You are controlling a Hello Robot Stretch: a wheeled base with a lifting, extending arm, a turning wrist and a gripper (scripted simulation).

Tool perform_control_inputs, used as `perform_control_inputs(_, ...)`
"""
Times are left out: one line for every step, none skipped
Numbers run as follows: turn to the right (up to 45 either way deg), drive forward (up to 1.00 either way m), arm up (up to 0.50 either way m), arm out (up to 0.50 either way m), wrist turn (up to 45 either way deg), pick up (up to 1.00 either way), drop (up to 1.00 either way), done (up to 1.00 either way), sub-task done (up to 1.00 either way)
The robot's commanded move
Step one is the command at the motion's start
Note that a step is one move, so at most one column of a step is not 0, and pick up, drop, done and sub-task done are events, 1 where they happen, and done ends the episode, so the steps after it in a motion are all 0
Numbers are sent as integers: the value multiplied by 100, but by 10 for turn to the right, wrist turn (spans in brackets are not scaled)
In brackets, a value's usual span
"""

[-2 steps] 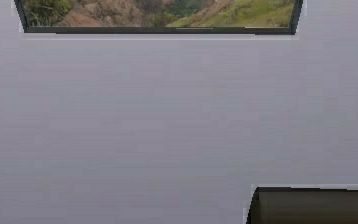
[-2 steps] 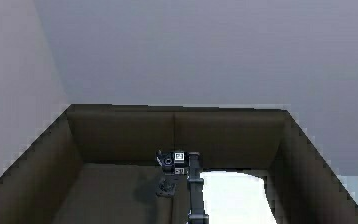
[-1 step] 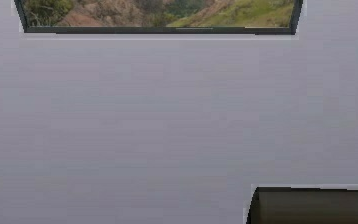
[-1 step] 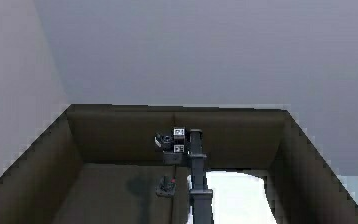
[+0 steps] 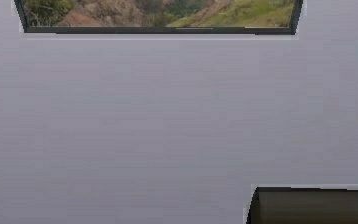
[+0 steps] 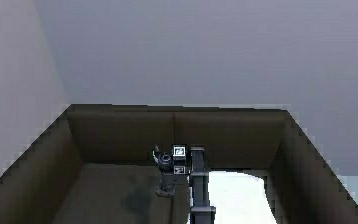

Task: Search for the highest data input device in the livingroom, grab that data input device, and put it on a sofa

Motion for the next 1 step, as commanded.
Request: perform_control_inputs(0,0,0,0,0,0,0,100,0)
